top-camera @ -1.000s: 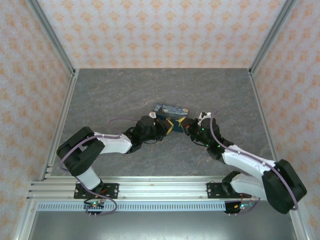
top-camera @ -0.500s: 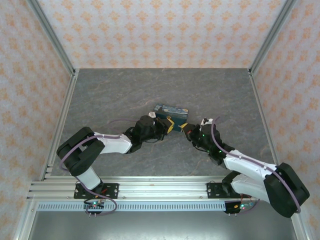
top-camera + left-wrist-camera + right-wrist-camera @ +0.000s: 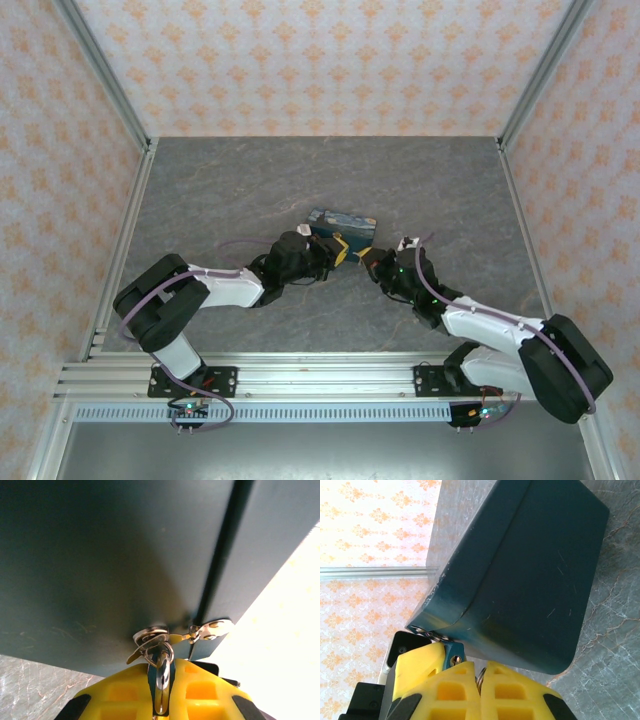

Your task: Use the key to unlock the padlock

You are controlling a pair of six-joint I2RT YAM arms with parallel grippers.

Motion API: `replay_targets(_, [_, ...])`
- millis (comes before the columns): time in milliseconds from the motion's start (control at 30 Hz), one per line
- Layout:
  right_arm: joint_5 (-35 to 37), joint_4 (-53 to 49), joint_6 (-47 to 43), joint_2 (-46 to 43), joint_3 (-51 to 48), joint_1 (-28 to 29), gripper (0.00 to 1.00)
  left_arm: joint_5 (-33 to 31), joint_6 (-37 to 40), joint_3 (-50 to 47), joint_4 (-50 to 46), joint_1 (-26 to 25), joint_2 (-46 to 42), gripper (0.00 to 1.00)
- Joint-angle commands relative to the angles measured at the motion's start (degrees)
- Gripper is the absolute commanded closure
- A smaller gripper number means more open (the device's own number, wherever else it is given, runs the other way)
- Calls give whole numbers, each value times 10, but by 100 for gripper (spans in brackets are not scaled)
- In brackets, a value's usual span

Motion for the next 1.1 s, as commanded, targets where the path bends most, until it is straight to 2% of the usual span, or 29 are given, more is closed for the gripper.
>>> replay_targets(0, [17, 22, 6, 6, 23, 6, 100, -13, -2, -4, 34, -2, -1, 100])
replay_targets(1067, [41, 21, 21, 29, 30, 20, 100, -19, -5, -6, 35, -2, -9, 100])
